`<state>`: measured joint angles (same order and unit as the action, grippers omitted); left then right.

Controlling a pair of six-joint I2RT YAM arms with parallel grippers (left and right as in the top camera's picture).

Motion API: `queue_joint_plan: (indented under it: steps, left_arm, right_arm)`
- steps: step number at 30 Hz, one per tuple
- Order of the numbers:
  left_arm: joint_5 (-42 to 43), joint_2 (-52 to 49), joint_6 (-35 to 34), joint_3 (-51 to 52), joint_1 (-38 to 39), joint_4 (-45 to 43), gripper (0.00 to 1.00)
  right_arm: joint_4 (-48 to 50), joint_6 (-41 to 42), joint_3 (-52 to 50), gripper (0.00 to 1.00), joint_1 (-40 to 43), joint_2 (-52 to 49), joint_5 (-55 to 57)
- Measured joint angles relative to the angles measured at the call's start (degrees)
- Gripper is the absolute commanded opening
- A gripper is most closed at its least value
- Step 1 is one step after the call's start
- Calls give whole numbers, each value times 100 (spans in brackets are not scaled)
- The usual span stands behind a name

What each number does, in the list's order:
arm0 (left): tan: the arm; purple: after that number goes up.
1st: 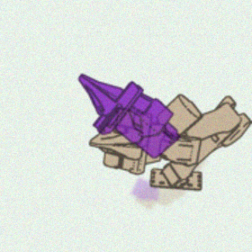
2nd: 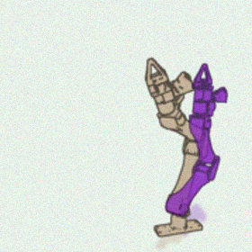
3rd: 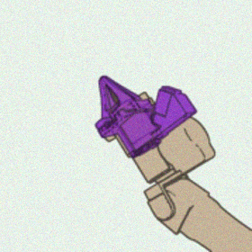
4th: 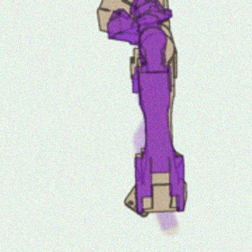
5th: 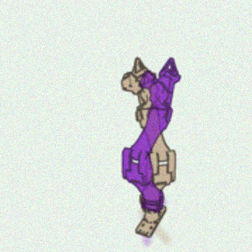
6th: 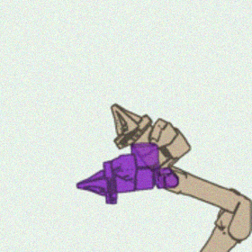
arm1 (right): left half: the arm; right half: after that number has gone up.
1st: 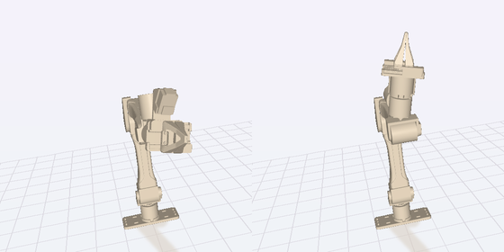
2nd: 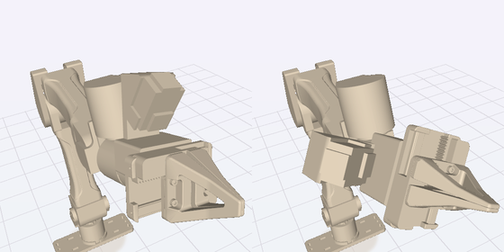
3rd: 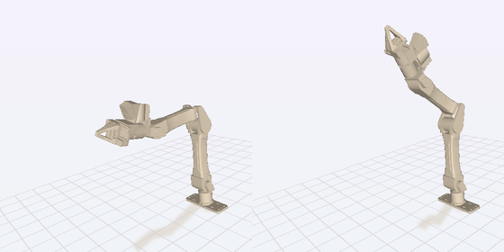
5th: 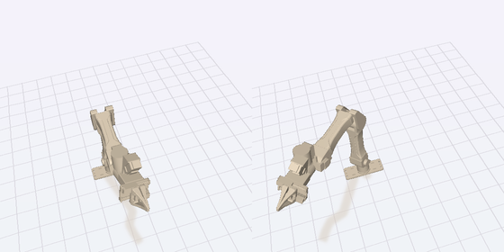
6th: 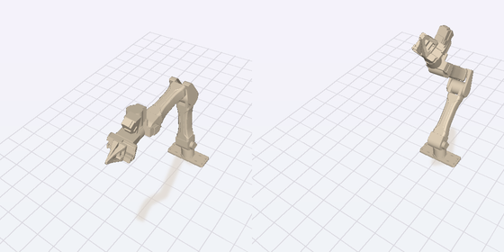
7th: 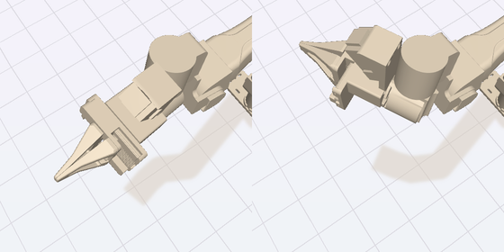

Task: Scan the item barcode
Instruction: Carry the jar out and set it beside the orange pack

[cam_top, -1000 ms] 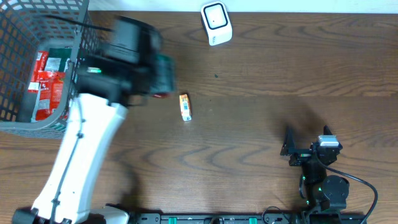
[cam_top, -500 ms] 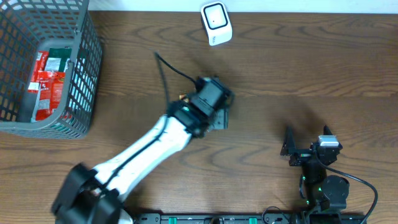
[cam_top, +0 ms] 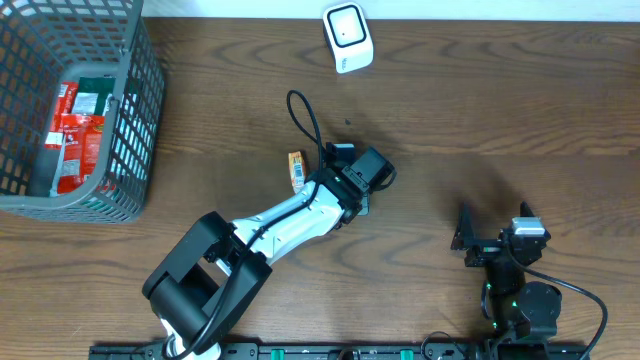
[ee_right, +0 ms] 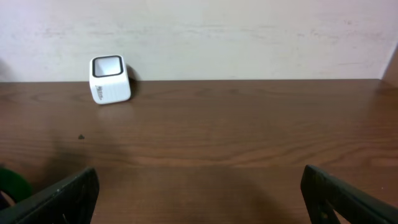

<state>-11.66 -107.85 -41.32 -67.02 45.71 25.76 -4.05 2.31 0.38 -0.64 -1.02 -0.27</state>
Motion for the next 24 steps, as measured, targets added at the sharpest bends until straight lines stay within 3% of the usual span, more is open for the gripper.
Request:
queue_joint_plan:
  steps: [5,14,24]
  left_arm:
    - [-48,-39,-46,0,4,-2,87]
    - [-48,42,-33,0,4,17,88]
    - [-52,942,203,0,4,15,89]
  right_arm:
    - [0,0,0,99,0,0,0]
    - [0,0,0,99,0,0,0]
    - [0,0,0,99,0,0,0]
